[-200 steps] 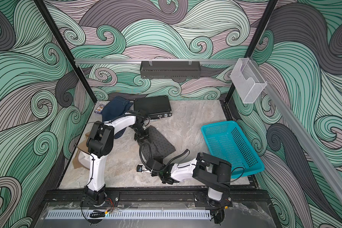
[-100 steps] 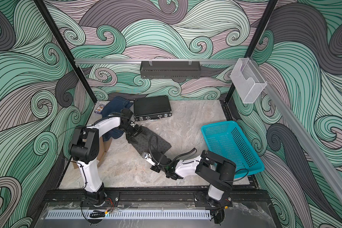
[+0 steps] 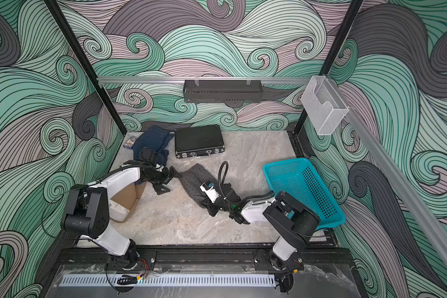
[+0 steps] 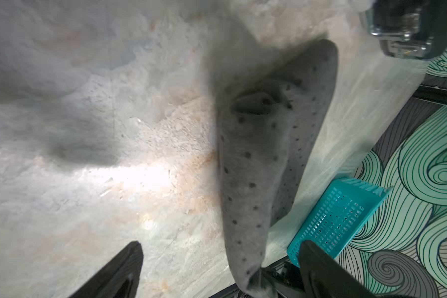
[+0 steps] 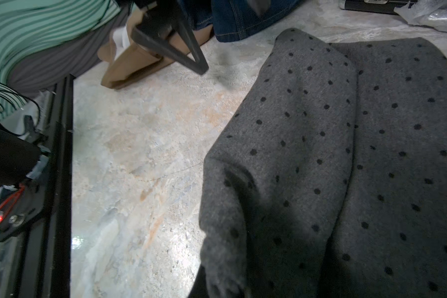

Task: Roll up the skirts
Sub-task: Roll the skirt at the center of the board.

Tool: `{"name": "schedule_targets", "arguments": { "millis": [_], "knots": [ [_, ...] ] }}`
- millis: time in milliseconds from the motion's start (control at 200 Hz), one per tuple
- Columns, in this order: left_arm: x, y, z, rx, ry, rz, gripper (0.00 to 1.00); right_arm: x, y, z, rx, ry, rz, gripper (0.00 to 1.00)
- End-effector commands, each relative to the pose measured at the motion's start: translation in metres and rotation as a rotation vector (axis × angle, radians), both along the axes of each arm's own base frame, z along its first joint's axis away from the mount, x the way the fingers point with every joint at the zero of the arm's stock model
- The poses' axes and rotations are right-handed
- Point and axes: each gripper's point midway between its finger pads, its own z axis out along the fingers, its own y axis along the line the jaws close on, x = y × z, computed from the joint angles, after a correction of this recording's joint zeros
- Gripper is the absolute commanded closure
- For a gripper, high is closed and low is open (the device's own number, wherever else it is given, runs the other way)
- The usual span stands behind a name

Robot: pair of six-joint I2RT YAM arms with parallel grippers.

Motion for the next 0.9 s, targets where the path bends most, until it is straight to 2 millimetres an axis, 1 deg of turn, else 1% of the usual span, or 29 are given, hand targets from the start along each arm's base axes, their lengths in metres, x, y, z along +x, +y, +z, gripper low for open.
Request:
{"name": "schedule_targets", "arguments": {
  "millis": [0, 110, 190, 265, 305, 370, 425, 470, 511, 596, 621, 666, 731, 811, 861, 896],
  "knots": [
    [0.023, -0.026, 0.008, -0.111, -0.062, -0.041, 0.03, -0.009, 0.006, 0.018, 0.128, 0.067, 0.059, 1.0],
    [0.028, -0.04, -0.002, -0.103, -0.034, -0.076, 0.02, -0.01, 0.004, 0.016, 0.128, 0.08, 0.069, 1.0],
    [0.037, -0.049, -0.007, -0.094, -0.023, -0.093, 0.02, -0.01, 0.004, 0.016, 0.14, 0.091, 0.078, 1.0],
    [0.043, -0.055, -0.012, -0.05, -0.014, -0.122, 0.02, -0.012, 0.004, 0.015, 0.137, 0.101, 0.089, 1.0],
    [0.045, -0.056, -0.018, -0.013, 0.006, -0.143, 0.05, -0.012, 0.003, 0.017, 0.14, 0.1, 0.088, 1.0],
    [0.044, -0.052, -0.028, 0.052, 0.043, -0.163, 0.15, -0.012, 0.001, 0.018, 0.143, 0.107, 0.081, 1.0],
    [0.04, -0.045, -0.038, 0.105, 0.085, -0.165, 0.29, -0.01, -0.001, 0.023, 0.166, 0.112, 0.066, 1.0],
    [0.035, -0.036, -0.044, 0.163, 0.119, -0.167, 0.48, -0.009, -0.004, 0.027, 0.189, 0.124, 0.054, 1.0],
    [0.03, -0.028, -0.047, 0.214, 0.15, -0.179, 0.61, -0.008, -0.007, 0.03, 0.205, 0.14, 0.04, 1.0],
    [0.019, -0.008, -0.048, 0.328, 0.215, -0.214, 0.85, -0.005, -0.014, 0.033, 0.236, 0.195, -0.011, 1.0],
    [0.015, -0.002, -0.046, 0.362, 0.233, -0.227, 0.9, -0.003, -0.016, 0.033, 0.244, 0.221, -0.036, 1.0],
    [0.011, 0.007, -0.04, 0.417, 0.248, -0.255, 0.94, -0.002, -0.021, 0.031, 0.256, 0.27, -0.076, 1.0],
    [0.003, 0.025, -0.03, 0.51, 0.269, -0.293, 0.94, -0.001, -0.027, 0.03, 0.277, 0.326, -0.134, 1.0],
    [-0.012, 0.041, -0.021, 0.584, 0.302, -0.341, 0.92, -0.003, -0.034, 0.02, 0.251, 0.414, -0.203, 1.0],
    [-0.025, 0.046, -0.019, 0.598, 0.327, -0.369, 0.91, -0.006, -0.036, 0.012, 0.212, 0.471, -0.232, 1.0],
    [-0.034, 0.045, -0.019, 0.58, 0.341, -0.388, 0.91, -0.008, -0.036, 0.007, 0.191, 0.519, -0.244, 1.0]
  ]
}}
